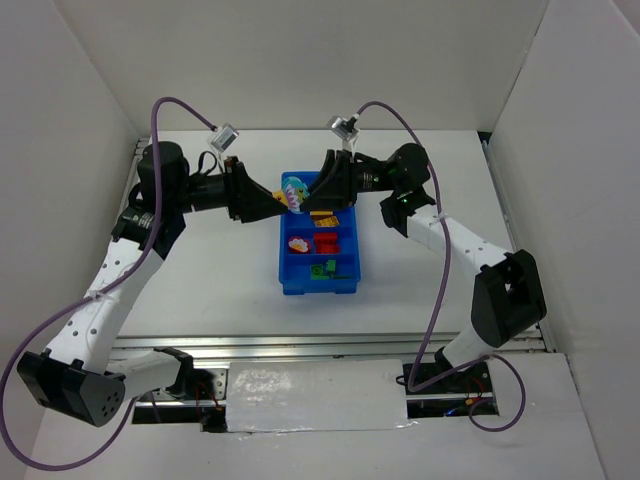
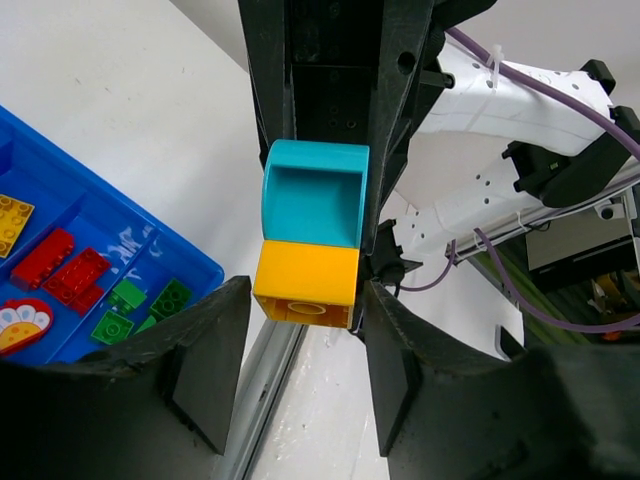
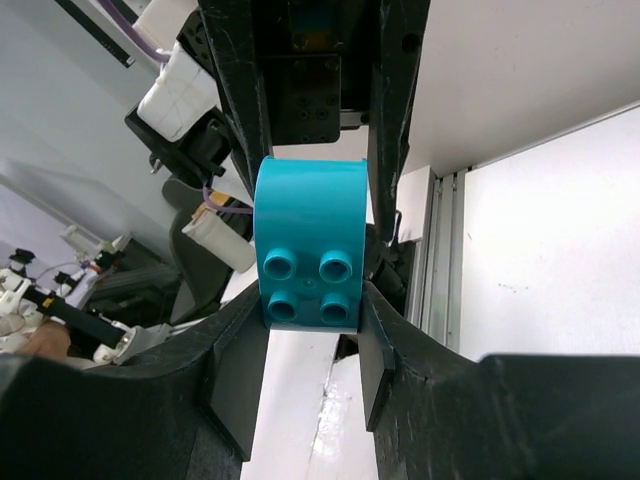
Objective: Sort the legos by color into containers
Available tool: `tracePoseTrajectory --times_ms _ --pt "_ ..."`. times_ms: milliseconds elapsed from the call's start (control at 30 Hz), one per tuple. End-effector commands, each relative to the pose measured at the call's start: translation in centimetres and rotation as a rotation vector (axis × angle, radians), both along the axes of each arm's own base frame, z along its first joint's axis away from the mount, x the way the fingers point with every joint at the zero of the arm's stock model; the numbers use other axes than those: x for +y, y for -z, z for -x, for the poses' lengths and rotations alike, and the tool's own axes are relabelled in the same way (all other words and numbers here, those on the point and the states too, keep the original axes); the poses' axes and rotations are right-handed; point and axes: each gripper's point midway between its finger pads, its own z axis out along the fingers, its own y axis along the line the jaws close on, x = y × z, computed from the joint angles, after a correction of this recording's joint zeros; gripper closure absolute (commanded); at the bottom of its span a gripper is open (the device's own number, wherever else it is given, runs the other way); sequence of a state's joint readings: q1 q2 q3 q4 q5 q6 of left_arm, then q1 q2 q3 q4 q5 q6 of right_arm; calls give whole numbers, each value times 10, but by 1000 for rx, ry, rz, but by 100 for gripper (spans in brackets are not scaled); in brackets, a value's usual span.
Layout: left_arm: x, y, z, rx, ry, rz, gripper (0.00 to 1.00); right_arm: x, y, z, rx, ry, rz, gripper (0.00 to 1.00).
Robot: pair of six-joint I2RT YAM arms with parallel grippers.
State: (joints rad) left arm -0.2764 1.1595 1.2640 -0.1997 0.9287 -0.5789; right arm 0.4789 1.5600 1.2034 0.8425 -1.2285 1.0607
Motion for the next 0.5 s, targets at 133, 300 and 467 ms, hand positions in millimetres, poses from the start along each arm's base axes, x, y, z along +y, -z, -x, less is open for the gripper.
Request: tracePoseTrajectory --times_ms 133,300,467 --pt "-2 -24 1 -95 20 38 96 -3 -9 11 -46 -27 -2 100" --pt "3 -20 -3 -105 -14 -7 100 -28 3 -23 -1 106 2 100" --pt "15 -7 -7 -111 -101 -73 100 -55 47 -73 152 297 172 100"
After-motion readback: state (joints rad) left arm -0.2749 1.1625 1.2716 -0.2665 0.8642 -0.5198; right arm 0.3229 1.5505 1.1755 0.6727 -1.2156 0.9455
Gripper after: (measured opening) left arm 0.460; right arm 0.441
